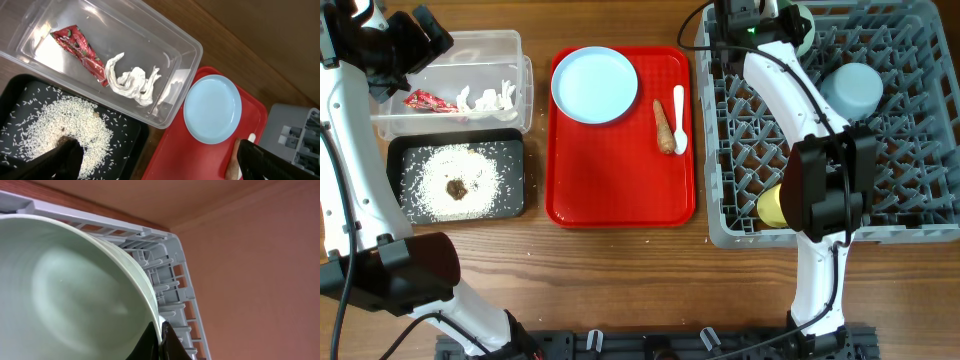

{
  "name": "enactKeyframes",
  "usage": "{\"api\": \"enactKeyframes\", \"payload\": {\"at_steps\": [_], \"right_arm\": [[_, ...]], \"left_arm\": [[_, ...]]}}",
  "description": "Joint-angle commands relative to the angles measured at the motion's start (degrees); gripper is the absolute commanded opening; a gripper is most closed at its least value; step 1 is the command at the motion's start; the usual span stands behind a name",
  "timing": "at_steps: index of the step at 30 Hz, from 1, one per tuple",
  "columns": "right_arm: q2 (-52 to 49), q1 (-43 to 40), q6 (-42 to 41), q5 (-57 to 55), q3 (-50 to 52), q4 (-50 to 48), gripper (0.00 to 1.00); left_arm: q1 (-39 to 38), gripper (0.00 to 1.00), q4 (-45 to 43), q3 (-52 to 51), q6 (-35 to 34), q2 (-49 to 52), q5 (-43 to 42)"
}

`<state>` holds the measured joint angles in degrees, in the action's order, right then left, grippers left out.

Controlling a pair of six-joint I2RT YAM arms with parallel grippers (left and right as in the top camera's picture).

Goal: Sort waste into correct bins and load items into the dishwasher rack
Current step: 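Carry the green bowl to the rack's back row and release it, then grasp the white plate edge on the red tray with the right gripper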

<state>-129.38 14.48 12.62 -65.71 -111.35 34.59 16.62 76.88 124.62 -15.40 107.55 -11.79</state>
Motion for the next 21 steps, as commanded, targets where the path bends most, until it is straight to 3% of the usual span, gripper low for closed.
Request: {"api": "enactKeyframes", "payload": {"at_steps": [1, 9, 16, 18, 21], "right_arm": [[-1.6, 0.5, 1.5, -0.5, 0.8, 0.3, 0.04], [-1.6, -0.1, 5.4, -4.8, 0.8, -4.4, 0.04], [-1.6, 3.1, 5.4, 2.7, 0.9, 1.9, 0.05], [-1.6, 4.5, 5.4, 2.7, 0.9, 2.2, 0.14], [-1.6, 6.6, 5.4, 2.7, 0.9, 2.4, 0.41]], "left_arm": [[0.2, 1.0, -0.1, 0.0, -0.5, -1.8, 0.3], [0.2, 1.0, -0.1, 0.0, -0.5, -1.8, 0.3], [0.2, 1.0, -0.2, 0.0, -0.5, -1.8, 0.3], [0.2, 1.0, -0.2, 0.0, -0.5, -1.8, 0.3], [0.2, 1.0, -0.2, 0.0, -0.5, -1.8, 0.3]]}}
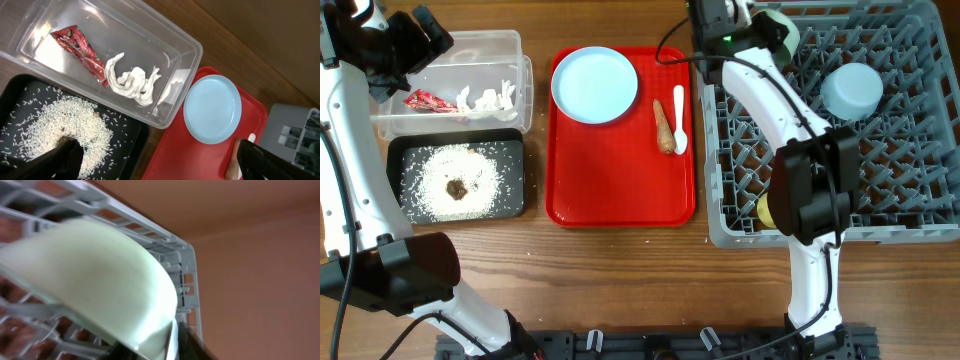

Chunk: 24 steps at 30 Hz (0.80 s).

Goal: Sort waste into correct bins and load items into the dishwasher rack
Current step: 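Grasp the white plate edge on the red tray with the right gripper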

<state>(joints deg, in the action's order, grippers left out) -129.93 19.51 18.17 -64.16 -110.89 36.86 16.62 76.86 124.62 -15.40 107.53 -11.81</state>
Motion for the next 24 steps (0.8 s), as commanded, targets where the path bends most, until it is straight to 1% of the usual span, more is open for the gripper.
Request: {"api": "enactKeyframes", "payload": {"at_steps": [1, 2, 3, 7, 9, 10, 12, 14, 15, 16, 17, 18, 19, 21, 22, 23, 24], "right_arm": [[-0.9, 2.2, -0.2, 1.0, 0.4, 0.1, 0.62], [-0.7, 3.0, -0.2, 1.0, 0.3, 0.0, 0.91], [-0.3, 3.5, -0.2, 1.0, 0.3, 0.1, 1.0], [2.0, 6.0, -0.8, 2.3, 0.3, -0.1, 1.0], [3.6, 7.2, -3.8, 8.5, 0.3, 0.1, 1.0], [4.5, 7.7, -6.2, 14.1, 0.3, 0.3, 1.0], [6.4, 8.5, -12.0, 31.6, 0.3, 0.7, 1.0], [7.8, 8.5, -18.3, 54.1, 0.3, 1.8, 1.0], [8.0, 8.5, -19.3, 62.7, 0.3, 2.1, 1.0], [8.0, 8.5, -20.0, 75.3, 0.3, 2.2, 1.0], [7.6, 8.5, -21.7, 83.8, 0.4, 1.9, 1.0], [6.7, 8.5, -26.8, 87.6, 0.4, 0.0, 1.0], [6.0, 8.7, -30.7, 88.2, 0.5, -1.3, 0.99], [3.6, 8.8, -36.5, 84.8, 0.8, -2.7, 0.84], [2.2, 8.9, -41.4, 80.9, 0.8, -2.2, 0.77], [0.5, 8.9, -47.1, 76.6, 0.8, -0.9, 0.73], [-0.7, 8.9, -50.6, 74.2, 0.8, 0.1, 0.7]], "left_arm": [[0.2, 1.0, -0.1, 0.0, -0.5, -1.8, 0.4], [0.2, 1.0, -0.1, 0.0, -0.5, -1.8, 0.4], [0.2, 1.0, -0.1, 0.0, -0.5, -1.8, 0.4], [0.2, 1.0, -0.1, 0.0, -0.5, -1.8, 0.4], [0.2, 1.0, -0.1, 0.0, -0.5, -1.8, 0.4], [0.2, 1.0, -0.1, 0.0, -0.5, -1.8, 0.4], [0.2, 1.0, -0.1, 0.0, -0.5, -1.8, 0.4], [0.2, 1.0, -0.1, 0.0, -0.5, -1.8, 0.4], [0.2, 1.0, -0.1, 0.0, -0.5, -1.8, 0.4], [0.2, 1.0, -0.1, 0.0, -0.5, -1.8, 0.4], [0.2, 1.0, -0.1, 0.0, -0.5, -1.8, 0.4], [0.2, 1.0, -0.1, 0.0, -0.5, -1.8, 0.4], [0.2, 1.0, -0.1, 0.0, -0.5, -1.8, 0.4], [0.2, 1.0, -0.1, 0.0, -0.5, -1.8, 0.4], [0.2, 1.0, -0.1, 0.0, -0.5, -1.8, 0.4], [0.2, 1.0, -0.1, 0.0, -0.5, -1.8, 0.4], [0.2, 1.0, -0.1, 0.0, -0.5, -1.8, 0.4]]}}
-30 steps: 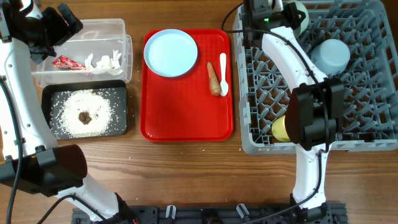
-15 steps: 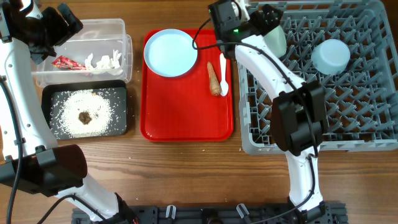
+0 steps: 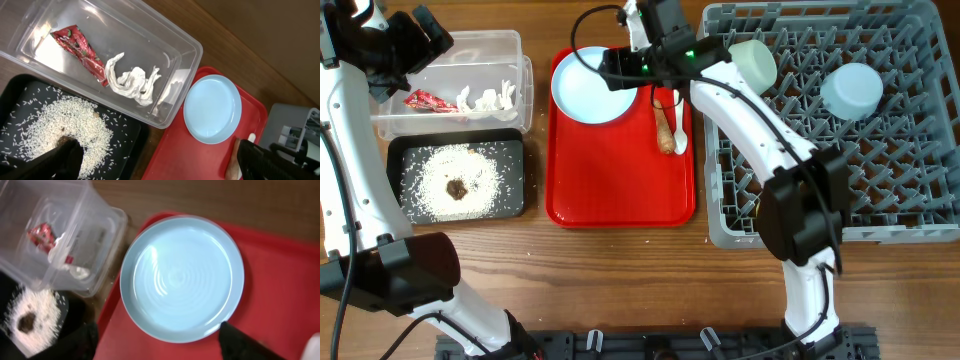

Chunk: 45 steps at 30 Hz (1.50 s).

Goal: Sort waste into correct bins and load items into the dishwasher rack
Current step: 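Grasp the white plate edge on the red tray with the right gripper, then stand the white plate upright in the dish rack with the right gripper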

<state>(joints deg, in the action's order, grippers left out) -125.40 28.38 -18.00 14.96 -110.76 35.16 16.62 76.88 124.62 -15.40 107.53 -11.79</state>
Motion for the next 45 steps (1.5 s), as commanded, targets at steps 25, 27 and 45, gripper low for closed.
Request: {"api": "enactKeyframes", "payload": {"at_steps": [25, 27, 45], "right_arm": [[30.6, -13.8, 9.2, -60.4, -2.5, 17.8, 0.04], [30.6, -20.8, 21.7, -64.5, -0.5, 24.8, 0.04], [15.8, -26.1, 53.8, -46.5, 9.2, 15.0, 0.45]], "left_arm": [[0.2, 1.0, -0.2, 0.0, -0.5, -1.8, 0.3], [0.2, 1.0, -0.1, 0.0, -0.5, -1.8, 0.3], [0.2, 1.0, -0.2, 0.0, -0.5, -1.8, 0.3]]}}
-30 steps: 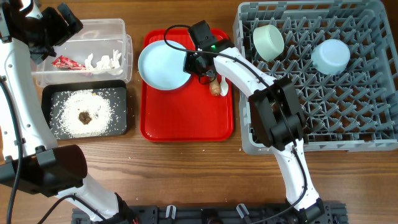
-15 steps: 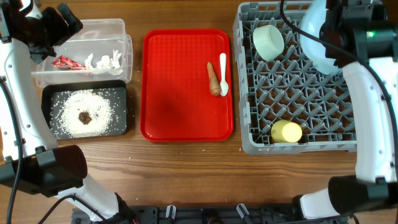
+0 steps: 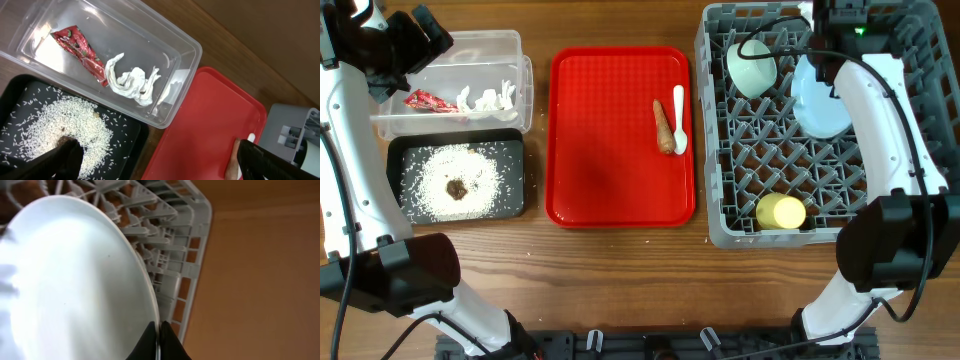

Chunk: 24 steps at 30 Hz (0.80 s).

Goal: Sort waste into correct bins and load items into the dishwasher rack
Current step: 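Stand the white plate upright in the dish rack with the right gripper, then grasp the white spoon on the red tray with the right gripper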

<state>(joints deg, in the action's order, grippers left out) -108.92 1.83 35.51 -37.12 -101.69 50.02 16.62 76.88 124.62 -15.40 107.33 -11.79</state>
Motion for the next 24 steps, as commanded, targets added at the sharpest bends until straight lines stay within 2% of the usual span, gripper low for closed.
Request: {"api": "enactKeyframes", "payload": {"at_steps": [1, 2, 4, 7, 8, 9, 10, 11, 12, 13, 15, 18, 20, 24], "right_arm": [[-0.7, 0.5, -0.8, 7.4, 0.1, 0.0, 0.87], [-0.7, 0.5, -3.1, 8.6, 0.0, -0.4, 1.0], [0.3, 0.6, -4.7, 13.9, -1.1, 0.0, 1.0], [5.6, 0.9, -15.9, 24.3, -3.7, -1.7, 1.0], [8.0, 0.9, -22.5, 36.1, -3.7, -3.3, 1.0], [8.7, 0.9, -24.2, 50.4, -3.7, -3.3, 1.0], [8.6, 0.9, -26.3, 58.9, -3.7, -3.5, 0.99], [7.3, 1.3, -32.1, 72.9, -3.6, -4.8, 0.96], [5.7, 3.1, -35.1, 76.9, -3.5, -6.0, 0.89], [3.7, 5.9, -37.1, 73.9, -3.0, -7.5, 0.85], [0.0, 12.2, -44.5, 59.3, -2.7, -7.1, 0.84], [-6.0, 21.9, -62.8, 39.1, -2.6, -5.1, 0.71], [-8.8, 24.5, -65.9, 32.5, -2.6, -4.9, 0.72], [-14.6, 25.9, -66.0, 30.3, -2.5, -1.6, 0.71]], "left_arm": [[0.2, 1.0, -0.2, 0.0, -0.5, -1.6, 0.3], [0.2, 1.0, -0.2, 0.0, -0.5, -1.6, 0.3], [0.2, 1.0, -0.1, 0.0, -0.5, -1.6, 0.3], [0.2, 1.0, -0.1, 0.0, -0.5, -1.6, 0.3], [0.2, 1.0, -0.2, 0.0, -0.5, -1.6, 0.3], [0.2, 1.0, -0.2, 0.0, -0.5, -1.6, 0.3], [0.2, 1.0, -0.1, 0.0, -0.5, -1.6, 0.3], [0.2, 1.0, -0.2, 0.0, -0.5, -1.6, 0.3], [0.2, 1.0, -0.1, 0.0, -0.5, -1.6, 0.3], [0.2, 1.0, -0.1, 0.0, -0.5, -1.6, 0.3], [0.2, 1.0, -0.2, 0.0, -0.5, -1.6, 0.3], [0.2, 1.0, -0.2, 0.0, -0.5, -1.6, 0.3], [0.2, 1.0, -0.1, 0.0, -0.5, -1.6, 0.3], [0.2, 1.0, -0.1, 0.0, -0.5, -1.6, 0.3]]}}
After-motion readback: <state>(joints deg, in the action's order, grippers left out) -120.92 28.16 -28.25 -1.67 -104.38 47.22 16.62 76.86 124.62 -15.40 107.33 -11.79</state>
